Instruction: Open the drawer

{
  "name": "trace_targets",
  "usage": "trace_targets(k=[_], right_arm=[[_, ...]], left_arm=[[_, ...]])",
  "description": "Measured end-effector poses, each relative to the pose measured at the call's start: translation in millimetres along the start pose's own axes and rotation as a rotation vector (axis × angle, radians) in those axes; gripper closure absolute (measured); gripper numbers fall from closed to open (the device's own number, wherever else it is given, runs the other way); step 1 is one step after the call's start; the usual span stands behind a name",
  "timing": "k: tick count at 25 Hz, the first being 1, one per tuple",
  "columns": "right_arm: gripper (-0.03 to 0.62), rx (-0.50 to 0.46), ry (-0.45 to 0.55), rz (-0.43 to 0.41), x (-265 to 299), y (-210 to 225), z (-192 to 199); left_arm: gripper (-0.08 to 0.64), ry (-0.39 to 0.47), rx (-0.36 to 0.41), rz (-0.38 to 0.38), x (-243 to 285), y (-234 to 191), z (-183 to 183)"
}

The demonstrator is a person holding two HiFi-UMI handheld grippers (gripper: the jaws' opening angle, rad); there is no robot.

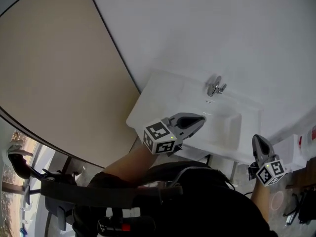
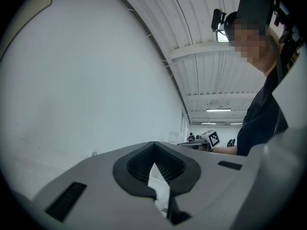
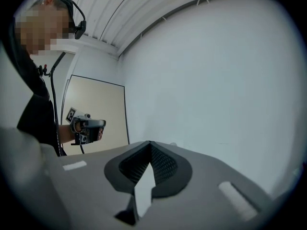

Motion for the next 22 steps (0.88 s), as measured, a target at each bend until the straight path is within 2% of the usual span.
trace_targets(k=[12,22], right_arm=[[0.594,-0.027,-0.059,-0.050,23,-8,4],[0.594,-0.029,-0.067,-0.034,19,-4,8]], left_arm=[[0.566,-0.012,-0.026,-0.038,-10,-8,-1],[0.566,-0.012,-0.025,-0.024,-4,-7,1]])
Point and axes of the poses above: the fingertips, and each gripper's own axes: x forward along the fingers, y to its right, z out of its underside, the point moved 9 cm from there along -x, backward along the fingers, and after that the axes turned 5 degrees about x, right-handed, at the moved point
